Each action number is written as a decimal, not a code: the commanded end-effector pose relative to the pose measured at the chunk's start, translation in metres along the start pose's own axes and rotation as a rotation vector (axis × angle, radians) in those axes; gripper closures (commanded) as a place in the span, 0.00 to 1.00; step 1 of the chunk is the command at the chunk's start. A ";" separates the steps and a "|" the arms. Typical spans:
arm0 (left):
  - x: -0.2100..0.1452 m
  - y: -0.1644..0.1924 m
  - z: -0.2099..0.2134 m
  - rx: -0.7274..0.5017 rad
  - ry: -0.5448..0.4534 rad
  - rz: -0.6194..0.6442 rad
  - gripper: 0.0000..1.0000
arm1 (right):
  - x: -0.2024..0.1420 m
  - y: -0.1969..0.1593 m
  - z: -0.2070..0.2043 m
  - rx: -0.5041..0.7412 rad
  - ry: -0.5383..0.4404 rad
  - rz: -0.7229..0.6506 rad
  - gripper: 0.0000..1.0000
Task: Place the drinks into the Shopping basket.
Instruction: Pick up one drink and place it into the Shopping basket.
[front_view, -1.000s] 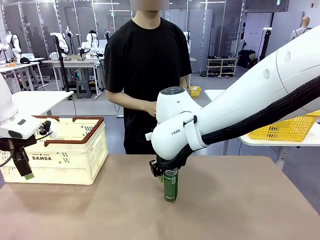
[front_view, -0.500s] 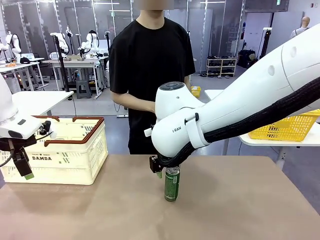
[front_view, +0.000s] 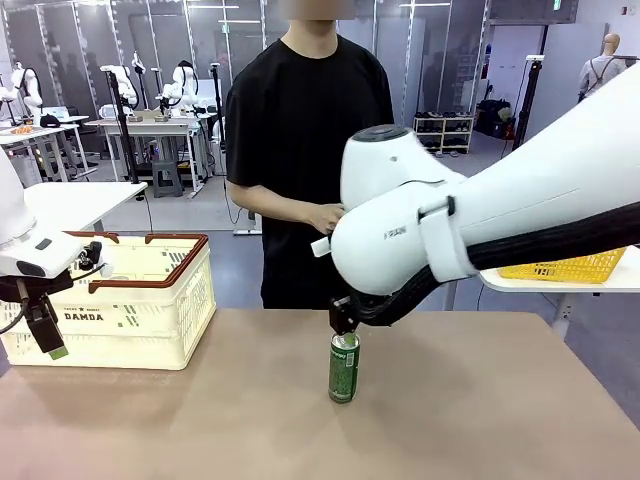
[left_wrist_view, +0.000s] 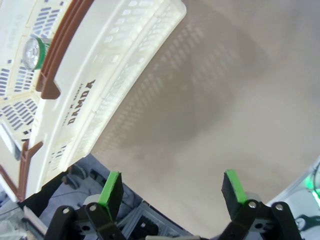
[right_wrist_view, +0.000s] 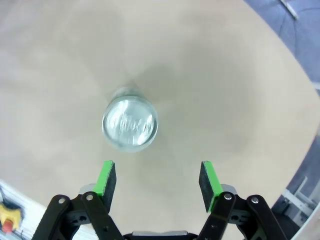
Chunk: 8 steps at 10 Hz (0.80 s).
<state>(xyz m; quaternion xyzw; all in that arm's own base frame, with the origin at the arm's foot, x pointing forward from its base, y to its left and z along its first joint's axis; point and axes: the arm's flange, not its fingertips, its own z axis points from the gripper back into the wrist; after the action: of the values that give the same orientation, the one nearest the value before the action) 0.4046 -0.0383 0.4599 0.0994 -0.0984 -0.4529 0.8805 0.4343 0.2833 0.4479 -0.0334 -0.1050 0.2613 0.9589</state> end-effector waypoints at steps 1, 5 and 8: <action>0.001 -0.001 0.001 0.005 0.000 0.015 0.00 | -0.040 -0.027 0.015 0.083 -0.030 0.023 0.16; 0.001 -0.001 0.001 0.005 0.000 0.015 0.00 | -0.134 -0.107 0.020 0.030 -0.030 -0.113 0.16; 0.001 -0.001 0.001 0.005 0.000 0.015 0.00 | -0.185 -0.155 0.012 0.045 -0.035 -0.239 0.16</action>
<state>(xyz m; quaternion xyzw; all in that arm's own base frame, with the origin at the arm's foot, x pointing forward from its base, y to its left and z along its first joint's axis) 0.4047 -0.0383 0.4603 0.0994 -0.0989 -0.4528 0.8805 0.3625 0.0690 0.4531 -0.0019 -0.1151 0.1518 0.9817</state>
